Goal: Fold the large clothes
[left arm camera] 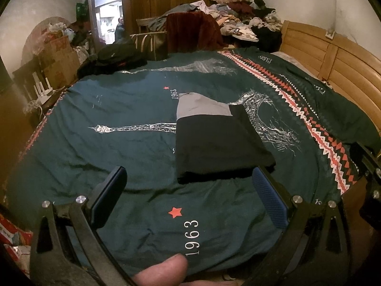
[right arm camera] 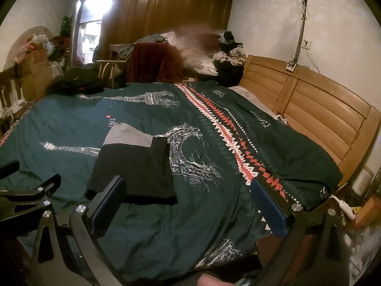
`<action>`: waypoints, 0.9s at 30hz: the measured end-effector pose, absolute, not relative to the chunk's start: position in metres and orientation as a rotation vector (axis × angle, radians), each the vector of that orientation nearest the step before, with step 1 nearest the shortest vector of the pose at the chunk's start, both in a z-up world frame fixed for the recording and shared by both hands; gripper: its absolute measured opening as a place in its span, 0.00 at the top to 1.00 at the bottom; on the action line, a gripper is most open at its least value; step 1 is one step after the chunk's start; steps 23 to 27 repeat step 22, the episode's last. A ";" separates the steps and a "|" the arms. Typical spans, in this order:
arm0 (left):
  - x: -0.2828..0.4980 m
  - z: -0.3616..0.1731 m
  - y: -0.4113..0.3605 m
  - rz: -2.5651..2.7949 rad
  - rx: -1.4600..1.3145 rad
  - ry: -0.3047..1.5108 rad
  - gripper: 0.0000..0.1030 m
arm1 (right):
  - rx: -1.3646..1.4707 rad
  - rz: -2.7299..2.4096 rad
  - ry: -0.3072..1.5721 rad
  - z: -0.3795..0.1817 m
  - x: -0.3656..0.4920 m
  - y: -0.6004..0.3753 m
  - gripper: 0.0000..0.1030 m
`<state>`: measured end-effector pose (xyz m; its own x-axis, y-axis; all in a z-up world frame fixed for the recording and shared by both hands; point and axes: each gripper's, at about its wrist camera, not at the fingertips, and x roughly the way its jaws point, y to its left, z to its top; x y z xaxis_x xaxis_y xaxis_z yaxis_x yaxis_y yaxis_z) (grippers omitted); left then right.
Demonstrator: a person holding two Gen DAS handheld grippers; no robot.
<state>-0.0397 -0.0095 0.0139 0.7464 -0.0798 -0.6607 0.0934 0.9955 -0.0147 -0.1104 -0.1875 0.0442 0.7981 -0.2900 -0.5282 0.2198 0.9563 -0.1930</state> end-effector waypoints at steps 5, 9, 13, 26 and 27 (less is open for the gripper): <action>-0.041 0.015 -0.012 -0.083 0.031 0.706 0.00 | -0.130 -0.268 0.585 0.044 -0.111 -0.185 0.00; -0.042 0.015 -0.012 -0.076 0.037 0.699 0.00 | -0.131 -0.270 0.586 0.044 -0.112 -0.183 0.00; -0.041 0.015 -0.011 -0.062 0.043 0.689 0.00 | -0.131 -0.269 0.588 0.044 -0.112 -0.183 0.00; -0.032 -0.003 0.001 -0.068 -0.058 0.728 0.00 | -0.133 -0.266 0.593 0.042 -0.112 -0.181 0.00; -0.032 -0.003 0.001 -0.068 -0.058 0.728 0.00 | -0.133 -0.266 0.593 0.042 -0.112 -0.181 0.00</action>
